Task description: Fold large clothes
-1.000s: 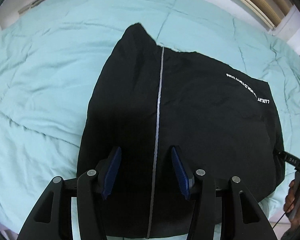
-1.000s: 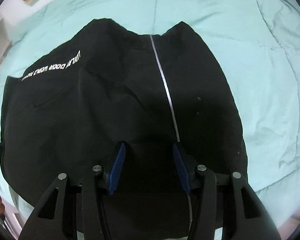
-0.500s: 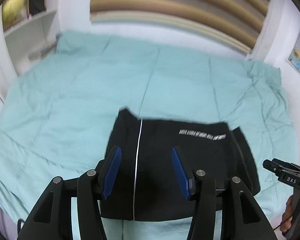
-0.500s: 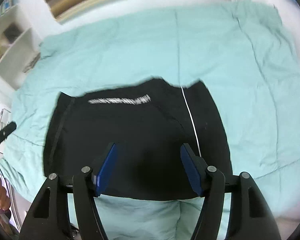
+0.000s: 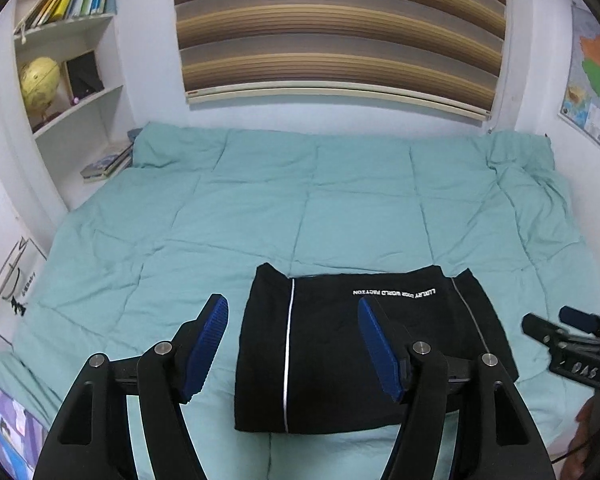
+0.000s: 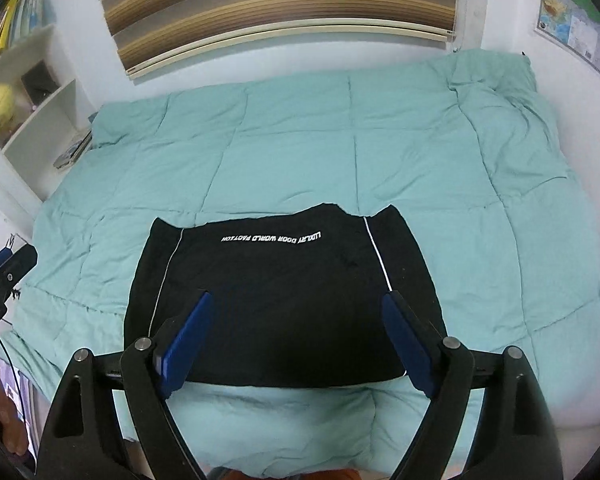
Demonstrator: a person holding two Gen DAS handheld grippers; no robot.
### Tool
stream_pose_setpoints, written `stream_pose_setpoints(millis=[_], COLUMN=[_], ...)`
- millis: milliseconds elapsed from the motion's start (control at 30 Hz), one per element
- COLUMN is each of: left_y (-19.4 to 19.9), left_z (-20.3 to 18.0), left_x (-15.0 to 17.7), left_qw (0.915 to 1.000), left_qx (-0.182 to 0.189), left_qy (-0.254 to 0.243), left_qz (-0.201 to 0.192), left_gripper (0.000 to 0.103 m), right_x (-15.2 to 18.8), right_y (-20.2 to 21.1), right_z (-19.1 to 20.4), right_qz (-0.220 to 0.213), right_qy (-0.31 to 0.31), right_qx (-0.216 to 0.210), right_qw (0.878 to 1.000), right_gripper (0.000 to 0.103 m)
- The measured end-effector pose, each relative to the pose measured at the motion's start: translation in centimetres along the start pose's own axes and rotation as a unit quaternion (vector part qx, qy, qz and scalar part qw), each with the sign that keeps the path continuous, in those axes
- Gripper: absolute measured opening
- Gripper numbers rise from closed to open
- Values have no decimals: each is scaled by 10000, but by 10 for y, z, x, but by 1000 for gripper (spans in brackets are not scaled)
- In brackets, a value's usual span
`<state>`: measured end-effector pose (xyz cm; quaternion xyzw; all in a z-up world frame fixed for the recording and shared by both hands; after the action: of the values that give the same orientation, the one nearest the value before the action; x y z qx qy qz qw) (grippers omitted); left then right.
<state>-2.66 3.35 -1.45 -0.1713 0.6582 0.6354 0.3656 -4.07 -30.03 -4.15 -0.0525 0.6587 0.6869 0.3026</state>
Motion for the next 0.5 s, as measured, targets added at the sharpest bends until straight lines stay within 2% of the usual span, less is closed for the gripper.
stream_pose_setpoints(millis=[133,267,500], left_y=[3,1,-4], left_z=[-6,-16,-32], left_x=[8,15,19], left_qw=[9999,9998,9994], left_qx=[50,100,95], left_qy=[91,38,-154], left_qz=[64,182,291], left_gripper=[69,69,69], right_x=[4,6,10], right_y=[3,5,0], right_z=[5,4,-6], right_qz=[11,0,131], right_qy=[71,94,48], right_qx=[45,139,53], right_qw=[10000,9999,9999], right_gripper=[87,87,87])
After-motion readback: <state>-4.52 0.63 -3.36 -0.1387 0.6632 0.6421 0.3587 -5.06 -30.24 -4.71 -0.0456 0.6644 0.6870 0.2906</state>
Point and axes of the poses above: each gripper's, at about its wrist camera, not at the fingertips, and y roughly against the way its jaws point, z to its left, x to its underside, the point moved 1 cm from there along -y, roughly the way its jaws point, and after that the axes turned 6 degrees about -y, right-handed, at the moved point
